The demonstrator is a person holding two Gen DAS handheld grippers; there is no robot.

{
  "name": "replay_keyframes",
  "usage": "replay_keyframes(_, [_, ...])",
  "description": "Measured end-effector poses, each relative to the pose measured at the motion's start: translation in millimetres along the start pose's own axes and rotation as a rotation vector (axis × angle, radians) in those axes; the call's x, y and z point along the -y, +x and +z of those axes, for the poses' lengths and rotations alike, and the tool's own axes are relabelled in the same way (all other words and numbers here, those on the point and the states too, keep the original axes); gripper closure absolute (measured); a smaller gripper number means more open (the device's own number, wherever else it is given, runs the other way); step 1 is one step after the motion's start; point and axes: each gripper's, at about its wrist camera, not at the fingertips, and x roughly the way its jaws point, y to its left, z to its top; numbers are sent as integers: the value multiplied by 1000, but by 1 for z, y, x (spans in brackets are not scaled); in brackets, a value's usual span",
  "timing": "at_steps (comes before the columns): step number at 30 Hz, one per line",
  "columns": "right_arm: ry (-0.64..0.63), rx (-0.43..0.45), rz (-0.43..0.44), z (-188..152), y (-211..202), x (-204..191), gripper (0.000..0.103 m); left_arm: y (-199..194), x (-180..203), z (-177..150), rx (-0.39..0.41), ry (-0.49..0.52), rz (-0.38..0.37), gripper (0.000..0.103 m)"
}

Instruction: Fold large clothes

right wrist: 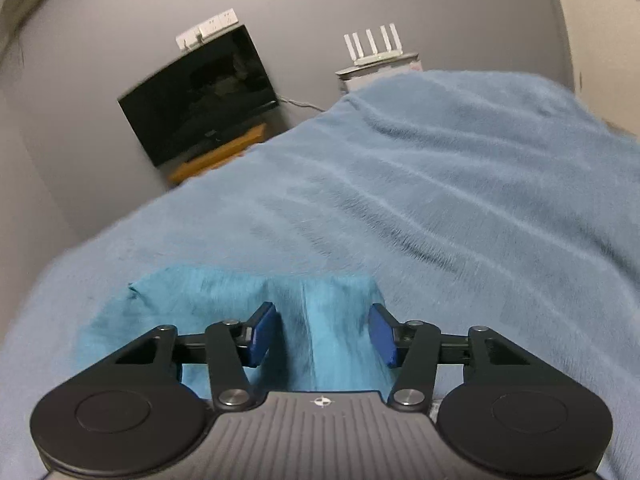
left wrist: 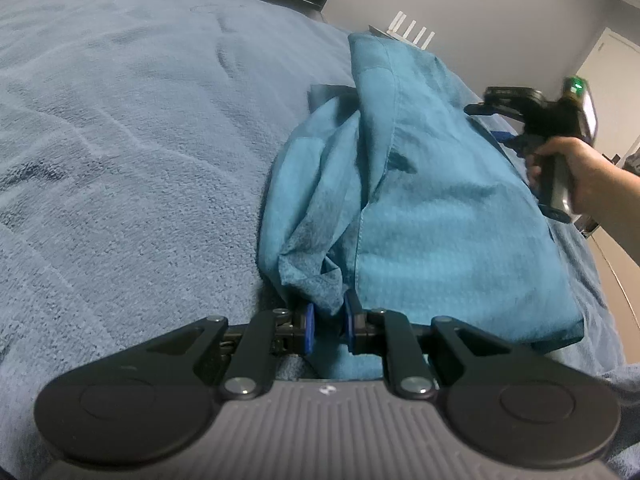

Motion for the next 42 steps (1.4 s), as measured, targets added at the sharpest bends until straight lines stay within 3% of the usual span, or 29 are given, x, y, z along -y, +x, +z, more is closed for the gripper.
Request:
replay_keyframes(3, [-33, -4, -56, -1, 18, -4, 48, 2, -1, 0, -4, -1, 1, 91])
replay_keyframes(6, [-21, 41, -55, 3, 17, -13, 46, 4, -2, 1, -11, -10, -1, 91])
replay_keyframes(8, [-99, 91, 5, 2, 1, -31, 46, 4, -3, 1, -11, -15, -7, 91])
replay_keyframes(11, [-270, 101, 91, -10, -20, -71, 36, 4, -3, 1, -12, -18, -11, 91])
replay_keyframes(13, [-366, 76, 145, -24, -31, -99, 33, 3, -3, 1, -11, -19, -13, 91])
replay_keyframes(15, [-457, 16, 198, -42, -35, -130, 20, 1, -3, 1, -8, -16, -13, 91])
replay_keyframes(16, [-491, -16, 222, -50, -35, -144, 19, 0, -3, 1, -7, -13, -13, 91])
replay_keyframes(19, [-594, -81, 234, -76, -28, -185, 22, -3, -3, 0, -5, -9, -18, 91])
replay_keyframes(21, [-619, -113, 168, -90, -15, -202, 42, -8, -4, -1, -2, -11, -30, 92])
replay_keyframes(22, [-577, -151, 161, -93, -8, -206, 47, -11, -6, -2, 1, -12, -40, 92])
replay_keyframes(24, [-450, -233, 191, -97, 11, -204, 48, -18, -8, -4, 9, -16, -61, 92])
replay_keyframes(26, [-461, -255, 243, -107, 16, -208, 48, -27, -14, -4, 29, -40, -94, 92])
replay_keyframes(28, [-435, -316, 409, -110, 15, -208, 48, -35, -19, -4, 54, -73, -121, 92])
replay_keyframes(29, [-422, -315, 443, -110, 9, -206, 51, -37, -22, -4, 61, -88, -131, 92])
replay_keyframes(31, [-387, -258, 456, -103, -14, -196, 51, -41, -26, -4, 74, -109, -150, 92])
replay_keyframes(34, [-334, -104, 471, -96, -73, -162, 28, -48, -29, -3, 97, -133, -153, 85])
replay_keyframes(35, [-334, -45, 466, -96, -98, -146, 21, -51, -31, -3, 105, -147, -141, 78])
replay_keyframes(38, [-386, 79, 344, -101, -156, -97, 20, -65, -45, -1, 167, -229, -66, 63])
replay_keyframes(42, [-411, 125, 151, -119, -203, -34, 20, -88, -62, 3, 272, -326, -20, 63])
